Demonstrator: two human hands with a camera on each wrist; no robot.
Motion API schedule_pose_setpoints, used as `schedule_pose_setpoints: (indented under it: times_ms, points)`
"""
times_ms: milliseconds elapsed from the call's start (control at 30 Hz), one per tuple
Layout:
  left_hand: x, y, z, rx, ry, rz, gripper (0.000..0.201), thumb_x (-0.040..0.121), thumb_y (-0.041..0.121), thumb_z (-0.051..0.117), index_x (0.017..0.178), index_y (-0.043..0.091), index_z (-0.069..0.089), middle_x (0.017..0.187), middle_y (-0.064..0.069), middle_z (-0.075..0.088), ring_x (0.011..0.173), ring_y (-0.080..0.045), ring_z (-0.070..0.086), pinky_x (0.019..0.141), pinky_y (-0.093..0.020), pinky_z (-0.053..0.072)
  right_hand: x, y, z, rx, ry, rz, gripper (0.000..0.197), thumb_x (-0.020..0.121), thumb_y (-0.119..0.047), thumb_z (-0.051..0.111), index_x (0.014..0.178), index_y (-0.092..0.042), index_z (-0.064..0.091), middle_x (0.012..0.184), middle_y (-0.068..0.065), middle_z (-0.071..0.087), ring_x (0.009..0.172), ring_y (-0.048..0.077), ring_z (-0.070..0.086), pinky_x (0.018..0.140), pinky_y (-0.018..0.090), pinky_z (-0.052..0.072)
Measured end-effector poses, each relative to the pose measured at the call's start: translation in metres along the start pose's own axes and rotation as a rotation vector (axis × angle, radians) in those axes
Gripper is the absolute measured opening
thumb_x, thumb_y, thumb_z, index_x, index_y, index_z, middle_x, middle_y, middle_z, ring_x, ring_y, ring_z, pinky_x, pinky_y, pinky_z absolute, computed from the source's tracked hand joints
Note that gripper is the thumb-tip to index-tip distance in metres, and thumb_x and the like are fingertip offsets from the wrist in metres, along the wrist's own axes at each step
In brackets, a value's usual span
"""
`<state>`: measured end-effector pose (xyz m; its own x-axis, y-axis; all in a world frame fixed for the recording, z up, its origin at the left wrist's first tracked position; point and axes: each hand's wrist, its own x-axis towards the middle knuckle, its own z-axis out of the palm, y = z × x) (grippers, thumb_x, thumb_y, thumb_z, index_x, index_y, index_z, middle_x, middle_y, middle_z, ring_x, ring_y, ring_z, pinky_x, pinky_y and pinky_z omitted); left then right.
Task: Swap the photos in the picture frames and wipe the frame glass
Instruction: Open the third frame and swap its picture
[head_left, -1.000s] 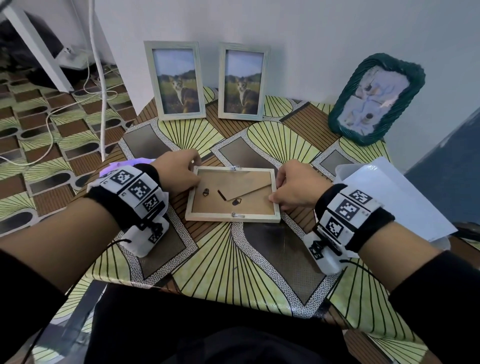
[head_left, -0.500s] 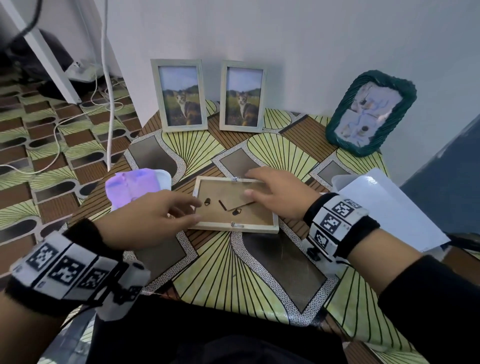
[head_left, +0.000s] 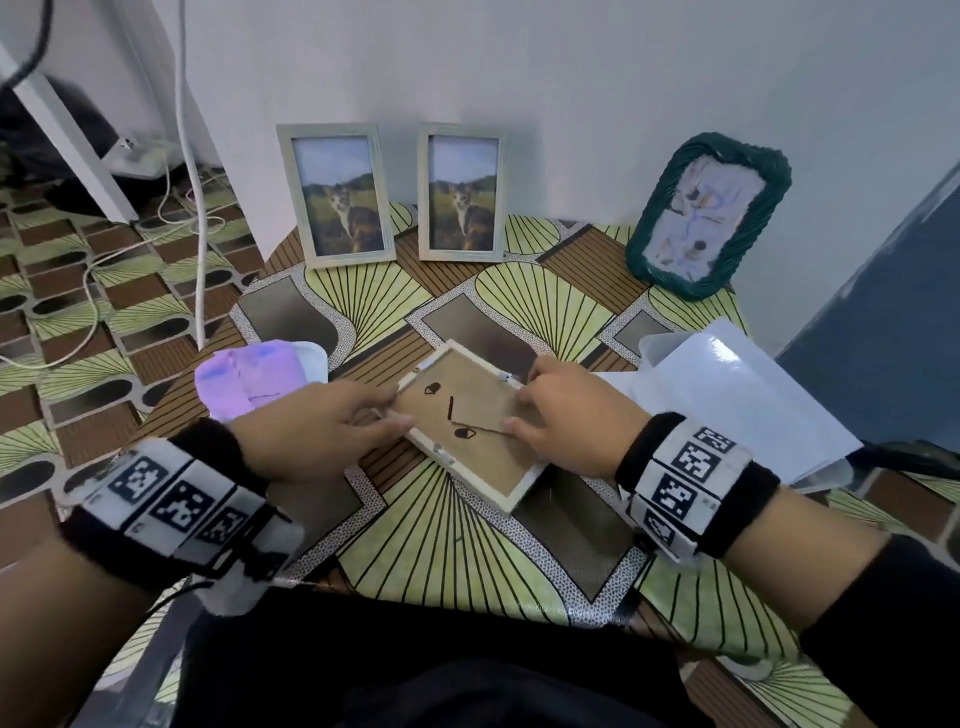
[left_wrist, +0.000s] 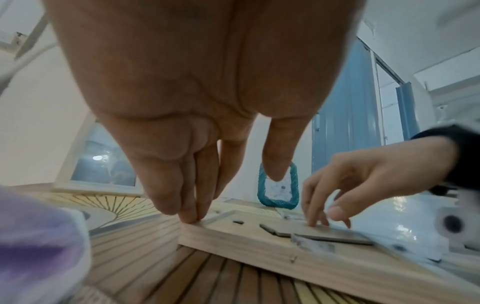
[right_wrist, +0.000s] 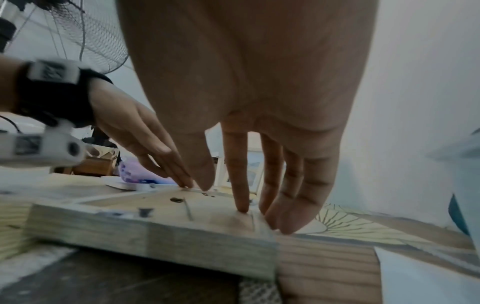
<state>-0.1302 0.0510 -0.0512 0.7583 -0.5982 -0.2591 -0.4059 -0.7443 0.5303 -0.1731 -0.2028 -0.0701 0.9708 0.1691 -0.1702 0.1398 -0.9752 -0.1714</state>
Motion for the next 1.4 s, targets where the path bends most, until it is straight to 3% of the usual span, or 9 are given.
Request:
schedule_pose_setpoints:
  times_ms: [133, 467, 567, 667, 900, 1033, 1167, 1267, 1400]
  points:
    - [0.032, 0.007, -0.008, 0.206, -0.057, 0.012, 0.027, 0.098, 0.043, 0.048, 0.106, 0.020, 0.060, 0.098, 0.003, 0.064, 0.093, -0.016, 0.059, 0.092, -0.039, 0.048, -0.023, 0.000, 0.005, 0.112, 0.032, -0.012, 0.030, 0.093, -0.034, 0.052, 0.085, -0.010, 0.069, 0.091, 0.003, 0.052, 0.092, 0.020, 0.054, 0.085, 0.037, 0.045]
    - [0.066, 0.012, -0.003, 0.387, -0.076, 0.077, 0.056, 0.093, 0.048, 0.053, 0.142, 0.023, 0.041, 0.135, -0.003, 0.056, 0.120, -0.023, 0.051, 0.103, -0.039, 0.040, -0.035, -0.004, 0.012, 0.323, 0.228, -0.011, 0.014, 0.087, -0.030, 0.060, 0.094, -0.022, 0.070, 0.081, -0.007, 0.064, 0.076, 0.011, 0.059, 0.074, 0.036, 0.052]
    - [0.059, 0.010, 0.007, 0.392, 0.063, 0.234, 0.062, 0.091, 0.036, 0.061, 0.146, 0.019, 0.039, 0.138, -0.003, 0.054, 0.124, -0.021, 0.049, 0.102, -0.028, 0.034, -0.025, 0.002, 0.006, 0.333, 0.253, 0.032, 0.021, 0.085, -0.019, 0.062, 0.106, -0.019, 0.065, 0.100, -0.002, 0.064, 0.092, 0.016, 0.060, 0.082, 0.033, 0.051]
    - [0.050, 0.013, 0.019, 0.386, 0.031, 0.437, 0.060, 0.088, 0.018, 0.061, 0.145, 0.020, 0.042, 0.146, -0.001, 0.046, 0.131, -0.019, 0.043, 0.108, -0.033, 0.037, -0.016, 0.007, 0.003, 0.284, 0.167, 0.011, 0.044, 0.085, -0.012, 0.060, 0.129, -0.013, 0.056, 0.126, 0.002, 0.056, 0.114, 0.019, 0.054, 0.096, 0.033, 0.046]
    - [0.045, 0.014, 0.037, 0.540, -0.074, 0.385, 0.067, 0.093, 0.029, 0.048, 0.153, 0.033, 0.018, 0.161, 0.002, 0.017, 0.146, -0.016, 0.017, 0.119, -0.032, 0.021, -0.010, 0.013, 0.007, 0.188, -0.075, -0.051, 0.054, 0.092, -0.016, 0.053, 0.144, -0.006, 0.041, 0.159, 0.008, 0.029, 0.143, 0.021, 0.033, 0.115, 0.035, 0.032]
    - [0.042, 0.023, 0.040, 0.593, -0.036, 0.385, 0.058, 0.094, 0.037, 0.042, 0.149, 0.033, 0.023, 0.158, -0.001, 0.022, 0.143, -0.019, 0.026, 0.112, -0.039, 0.034, -0.012, 0.020, 0.006, 0.226, -0.215, -0.040, 0.075, 0.095, -0.014, 0.052, 0.158, -0.014, 0.011, 0.166, 0.001, -0.005, 0.151, 0.016, 0.015, 0.120, 0.027, 0.020]
    - [0.042, 0.035, 0.036, 0.558, -0.046, 0.380, 0.047, 0.087, 0.030, 0.049, 0.133, 0.025, 0.038, 0.140, 0.000, 0.037, 0.113, -0.021, 0.053, 0.088, -0.041, 0.050, -0.009, 0.022, 0.004, 0.240, -0.234, -0.017, 0.074, 0.097, -0.016, 0.048, 0.158, -0.016, 0.008, 0.166, -0.001, -0.007, 0.152, 0.014, 0.008, 0.121, 0.025, 0.013]
    - [0.041, 0.038, 0.032, 0.530, -0.051, 0.374, 0.042, 0.085, 0.028, 0.050, 0.125, 0.025, 0.037, 0.129, 0.005, 0.041, 0.089, -0.020, 0.056, 0.076, -0.041, 0.052, -0.006, 0.021, 0.005, 0.294, -0.207, -0.001, 0.064, 0.101, -0.022, 0.045, 0.158, -0.017, 0.015, 0.166, -0.003, -0.003, 0.152, 0.013, 0.009, 0.121, 0.026, 0.013]
    - [0.042, 0.036, 0.034, 0.534, -0.015, 0.365, 0.038, 0.087, 0.027, 0.047, 0.123, 0.025, 0.036, 0.129, 0.006, 0.044, 0.084, -0.021, 0.055, 0.072, -0.041, 0.052, -0.006, 0.022, 0.007, 0.327, -0.186, -0.005, 0.061, 0.102, -0.023, 0.048, 0.157, -0.020, 0.022, 0.166, -0.006, -0.001, 0.151, 0.016, 0.017, 0.122, 0.033, 0.018]
